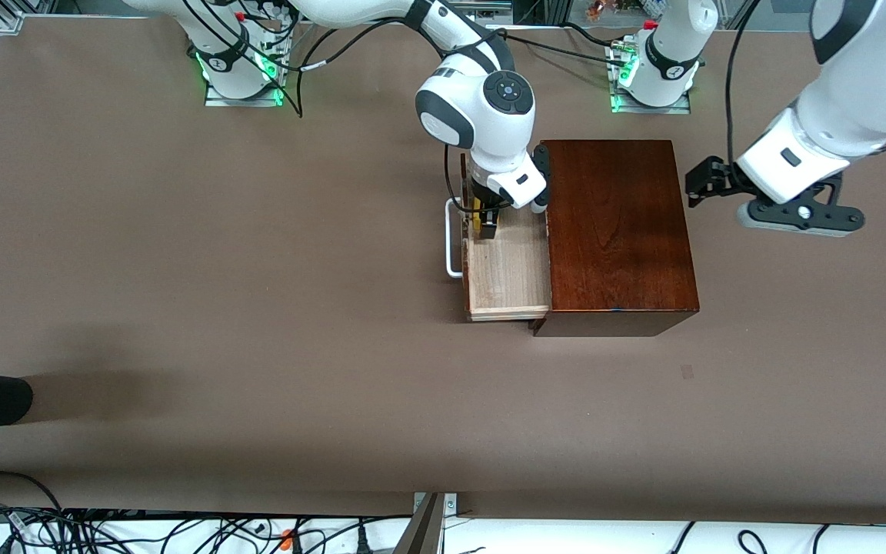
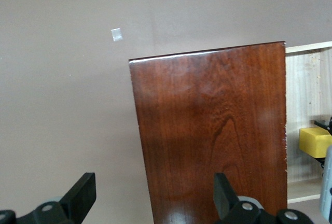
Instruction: Open drawer, take yellow block, close drawer
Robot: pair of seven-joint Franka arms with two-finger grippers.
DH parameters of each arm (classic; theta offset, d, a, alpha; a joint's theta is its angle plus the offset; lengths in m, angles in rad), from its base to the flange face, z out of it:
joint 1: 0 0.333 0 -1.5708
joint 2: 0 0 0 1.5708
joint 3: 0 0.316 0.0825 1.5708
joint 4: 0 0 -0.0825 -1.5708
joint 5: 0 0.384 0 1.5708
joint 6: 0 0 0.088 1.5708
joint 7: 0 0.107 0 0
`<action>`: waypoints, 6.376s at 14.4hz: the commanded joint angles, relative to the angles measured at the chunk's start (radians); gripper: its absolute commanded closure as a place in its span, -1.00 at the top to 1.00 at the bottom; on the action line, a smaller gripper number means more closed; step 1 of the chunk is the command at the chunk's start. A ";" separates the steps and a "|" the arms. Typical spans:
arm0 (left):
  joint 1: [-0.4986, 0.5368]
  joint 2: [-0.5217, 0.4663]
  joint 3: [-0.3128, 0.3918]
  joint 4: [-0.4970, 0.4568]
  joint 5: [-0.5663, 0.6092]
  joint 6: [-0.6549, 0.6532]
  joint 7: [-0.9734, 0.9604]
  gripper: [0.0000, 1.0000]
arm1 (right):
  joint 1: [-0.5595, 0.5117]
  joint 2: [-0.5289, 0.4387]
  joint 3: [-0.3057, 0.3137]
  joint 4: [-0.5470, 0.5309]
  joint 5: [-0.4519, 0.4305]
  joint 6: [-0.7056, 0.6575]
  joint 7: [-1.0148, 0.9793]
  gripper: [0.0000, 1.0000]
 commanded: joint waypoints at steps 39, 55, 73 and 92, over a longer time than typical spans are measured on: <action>-0.610 0.586 -0.058 0.144 -0.129 0.617 1.011 1.00 | -0.715 -0.516 -0.103 -0.542 0.224 -0.106 0.209 -0.97; -0.526 0.568 -0.044 0.130 0.022 0.322 1.024 1.00 | -0.774 -0.420 -0.098 -0.992 0.223 0.537 0.385 -0.92; -0.385 0.510 -0.038 0.130 0.127 0.173 1.020 1.00 | -0.843 -0.727 -0.062 -0.719 0.221 -0.006 0.421 1.00; -0.063 0.309 -0.025 0.379 0.031 -0.224 0.726 1.00 | -0.847 -0.707 -0.089 -0.345 0.142 -0.360 0.423 1.00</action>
